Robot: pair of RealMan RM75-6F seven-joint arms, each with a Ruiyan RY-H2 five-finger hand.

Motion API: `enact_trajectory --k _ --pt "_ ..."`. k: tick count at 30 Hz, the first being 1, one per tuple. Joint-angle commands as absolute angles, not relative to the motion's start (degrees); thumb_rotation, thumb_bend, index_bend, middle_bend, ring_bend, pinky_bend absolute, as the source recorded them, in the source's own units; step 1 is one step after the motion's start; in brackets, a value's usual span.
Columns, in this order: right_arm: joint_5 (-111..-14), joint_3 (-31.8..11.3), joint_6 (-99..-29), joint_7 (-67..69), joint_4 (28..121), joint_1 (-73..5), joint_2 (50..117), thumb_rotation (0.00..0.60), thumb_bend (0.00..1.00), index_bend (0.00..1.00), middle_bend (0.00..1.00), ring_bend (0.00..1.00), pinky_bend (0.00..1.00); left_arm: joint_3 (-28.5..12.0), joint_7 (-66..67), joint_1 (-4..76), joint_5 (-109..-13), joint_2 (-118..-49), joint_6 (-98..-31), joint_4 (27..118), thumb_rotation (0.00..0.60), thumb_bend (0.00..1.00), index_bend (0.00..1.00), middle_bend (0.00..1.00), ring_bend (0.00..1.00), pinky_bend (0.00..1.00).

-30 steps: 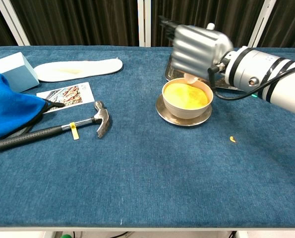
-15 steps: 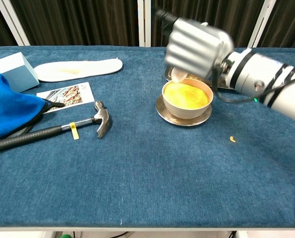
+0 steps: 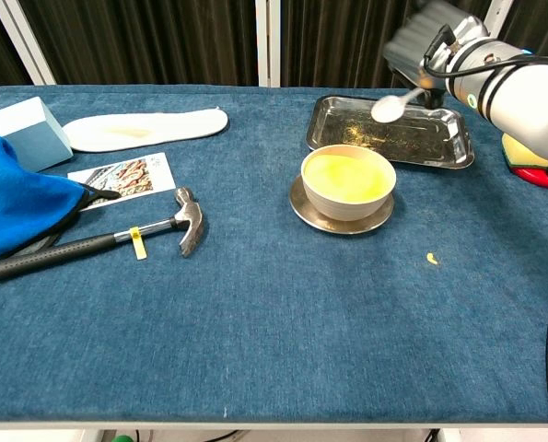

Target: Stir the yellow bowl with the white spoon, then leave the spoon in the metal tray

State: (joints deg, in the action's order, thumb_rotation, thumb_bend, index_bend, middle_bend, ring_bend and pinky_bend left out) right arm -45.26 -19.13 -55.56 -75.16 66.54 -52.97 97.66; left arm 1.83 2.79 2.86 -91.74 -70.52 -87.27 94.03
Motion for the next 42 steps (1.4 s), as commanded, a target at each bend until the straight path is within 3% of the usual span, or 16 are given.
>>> enact_trajectory --k 1,7,12,18,22,27,31,36,42 --pt "-36.7 -22.6 -50.1 -71.7 58.4 -56.4 101.9 0.6 0.48 0.71 0.39 0.16 0.0 1.9 3.0 2.7 -91.6 -70.4 -87.3 94.2 0.518 0.33 0.17 0.09 0.11 0.13" --pt "-30.0 -24.1 -46.5 -69.8 48.1 -60.7 107.5 0.6 0.44 0.62 0.34 0.13 0.0 1.9 3.1 2.5 -91.4 -70.0 -87.5 94.8 0.522 0.33 0.17 0.09 0.11 0.13" --pt "-25.5 -24.9 -44.6 -69.9 42.5 -63.4 110.4 0.6 0.35 0.41 0.27 0.11 0.0 1.9 3.0 2.2 -91.0 -69.7 -87.5 94.8 0.52 0.33 0.17 0.09 0.11 0.13" --pt "-24.7 -25.2 -45.7 -68.1 45.5 -63.5 108.2 0.6 0.33 0.3 0.24 0.09 0.0 1.8 2.8 2.2 -91.0 -69.4 -87.5 94.6 0.521 0.33 0.17 0.09 0.11 0.13" --pt "-28.1 -24.7 -50.4 -64.3 59.5 -59.7 100.2 0.6 0.33 0.29 0.23 0.09 0.0 1.5 2.7 2.6 -91.0 -68.9 -87.1 94.7 0.525 0.33 0.17 0.09 0.11 0.13" --pt "-37.7 -20.8 -60.3 -58.3 86.9 -49.2 83.2 0.6 0.33 0.26 0.22 0.09 0.0 0.9 2.7 3.4 -90.6 -68.0 -86.4 94.8 0.525 0.33 0.17 0.09 0.11 0.13" --pt "-46.7 -16.7 -66.3 -50.5 101.5 -40.1 71.6 0.6 0.26 0.23 0.21 0.09 0.0 0.6 2.9 3.8 -90.4 -67.4 -85.7 95.1 0.521 0.33 0.17 0.09 0.11 0.13" --pt "-63.3 -9.4 -72.8 -32.9 108.6 -27.5 61.7 0.6 0.18 0.12 0.15 0.02 0.0 0.1 3.1 4.2 -89.9 -67.2 -85.4 95.1 0.523 0.33 0.17 0.09 0.11 0.13" --pt "-81.8 -1.0 -86.3 -13.2 101.4 -14.6 60.6 0.6 0.19 0.02 0.07 0.0 0.0 0.1 3.7 4.3 -89.6 -67.8 -85.3 95.1 0.522 0.33 0.17 0.09 0.11 0.13"
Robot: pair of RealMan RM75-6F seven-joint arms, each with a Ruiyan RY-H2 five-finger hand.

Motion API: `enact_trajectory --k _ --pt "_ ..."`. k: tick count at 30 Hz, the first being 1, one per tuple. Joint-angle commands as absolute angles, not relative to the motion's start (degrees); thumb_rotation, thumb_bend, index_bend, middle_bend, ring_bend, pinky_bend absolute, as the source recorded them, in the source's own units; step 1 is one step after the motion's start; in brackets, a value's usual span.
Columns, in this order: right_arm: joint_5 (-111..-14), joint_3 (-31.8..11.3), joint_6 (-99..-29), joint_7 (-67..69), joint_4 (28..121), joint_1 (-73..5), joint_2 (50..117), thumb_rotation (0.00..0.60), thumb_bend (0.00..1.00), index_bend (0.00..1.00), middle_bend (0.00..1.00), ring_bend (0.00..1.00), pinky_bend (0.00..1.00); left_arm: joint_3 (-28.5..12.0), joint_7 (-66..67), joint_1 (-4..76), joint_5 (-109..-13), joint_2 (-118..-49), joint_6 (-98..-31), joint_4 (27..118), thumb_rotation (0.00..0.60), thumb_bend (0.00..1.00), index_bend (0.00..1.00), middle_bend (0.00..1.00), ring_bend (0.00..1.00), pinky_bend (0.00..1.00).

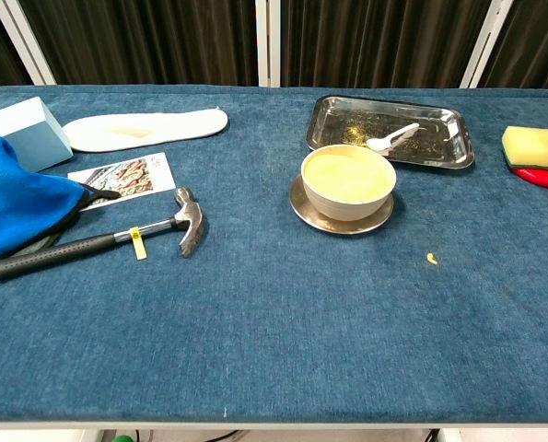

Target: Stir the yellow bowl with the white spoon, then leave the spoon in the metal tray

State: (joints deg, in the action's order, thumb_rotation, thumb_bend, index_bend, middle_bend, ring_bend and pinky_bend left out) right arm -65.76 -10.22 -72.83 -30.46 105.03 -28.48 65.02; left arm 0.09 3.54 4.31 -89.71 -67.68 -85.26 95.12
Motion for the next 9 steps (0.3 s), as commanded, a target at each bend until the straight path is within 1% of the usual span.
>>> enact_trajectory --k 1,4,7,9 --pt "-84.1 0.3 -88.9 -10.2 98.8 -12.4 61.6 0.6 0.19 0.02 0.06 0.0 0.0 0.1 3.8 4.2 -89.6 -68.0 -85.5 95.1 0.526 0.33 0.17 0.09 0.11 0.13" --pt "-88.2 2.8 -93.8 -3.5 92.4 -8.2 64.5 0.6 0.2 0.0 0.04 0.0 0.0 0.0 4.8 3.8 -89.5 -68.7 -86.2 94.7 0.518 0.33 0.17 0.09 0.11 0.13" --pt "-90.7 4.0 -97.2 1.9 87.4 -5.2 67.4 0.6 0.2 0.0 0.04 0.0 0.0 0.1 6.7 3.3 -89.5 -69.2 -87.0 94.6 0.538 0.33 0.17 0.09 0.11 0.13" --pt "-91.7 4.5 -98.0 4.0 85.2 -4.1 68.7 0.6 0.2 0.0 0.04 0.0 0.0 0.4 7.4 3.0 -89.4 -69.3 -87.1 94.9 0.525 0.33 0.17 0.09 0.11 0.13"
